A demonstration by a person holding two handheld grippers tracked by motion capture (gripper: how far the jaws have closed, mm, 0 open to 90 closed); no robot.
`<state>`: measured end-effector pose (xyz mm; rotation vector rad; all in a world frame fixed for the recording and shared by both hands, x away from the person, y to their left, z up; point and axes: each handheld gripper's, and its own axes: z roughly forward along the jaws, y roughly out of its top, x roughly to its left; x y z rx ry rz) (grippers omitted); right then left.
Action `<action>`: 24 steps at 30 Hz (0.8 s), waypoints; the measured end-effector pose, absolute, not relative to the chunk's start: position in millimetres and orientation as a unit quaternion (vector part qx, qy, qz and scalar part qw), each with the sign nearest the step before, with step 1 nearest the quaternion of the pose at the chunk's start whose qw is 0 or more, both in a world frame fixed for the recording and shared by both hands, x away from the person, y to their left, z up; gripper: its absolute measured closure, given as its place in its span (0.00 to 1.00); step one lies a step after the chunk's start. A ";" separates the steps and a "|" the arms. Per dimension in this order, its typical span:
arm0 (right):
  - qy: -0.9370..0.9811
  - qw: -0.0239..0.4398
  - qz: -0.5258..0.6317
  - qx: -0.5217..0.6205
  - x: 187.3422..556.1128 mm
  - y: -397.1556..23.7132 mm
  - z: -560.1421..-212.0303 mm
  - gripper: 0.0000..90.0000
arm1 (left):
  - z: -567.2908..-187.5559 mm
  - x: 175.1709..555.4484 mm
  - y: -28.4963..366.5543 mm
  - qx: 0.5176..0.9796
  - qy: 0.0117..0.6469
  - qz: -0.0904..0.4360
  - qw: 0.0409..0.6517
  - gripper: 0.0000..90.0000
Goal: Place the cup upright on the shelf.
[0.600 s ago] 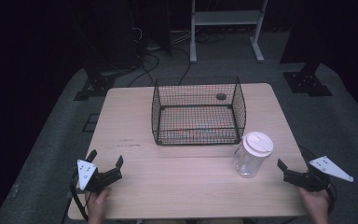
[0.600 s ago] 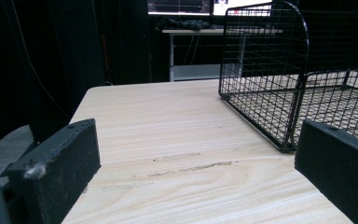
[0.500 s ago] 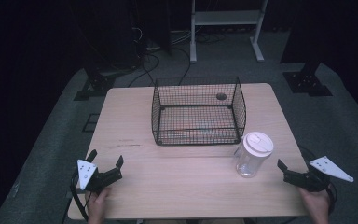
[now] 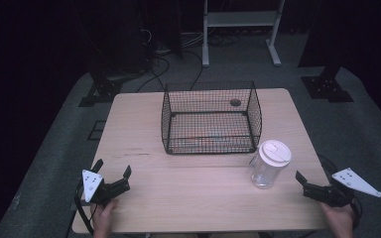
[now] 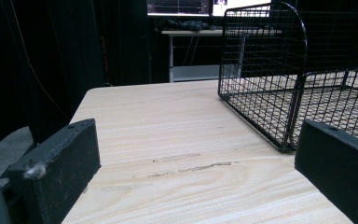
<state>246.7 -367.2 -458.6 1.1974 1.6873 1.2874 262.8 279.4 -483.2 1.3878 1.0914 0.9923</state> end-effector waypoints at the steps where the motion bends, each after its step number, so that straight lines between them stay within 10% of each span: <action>1: 0.651 0.347 0.497 0.457 244.7 -366.5 -457.3 0.00 | -483.2 262.8 279.5 0.581 0.457 0.416 0.530 0.00; 24: 0.679 0.332 0.528 0.388 212.3 -327.2 -435.0 0.00 | -483.2 262.9 279.3 0.583 0.457 0.416 0.528 0.00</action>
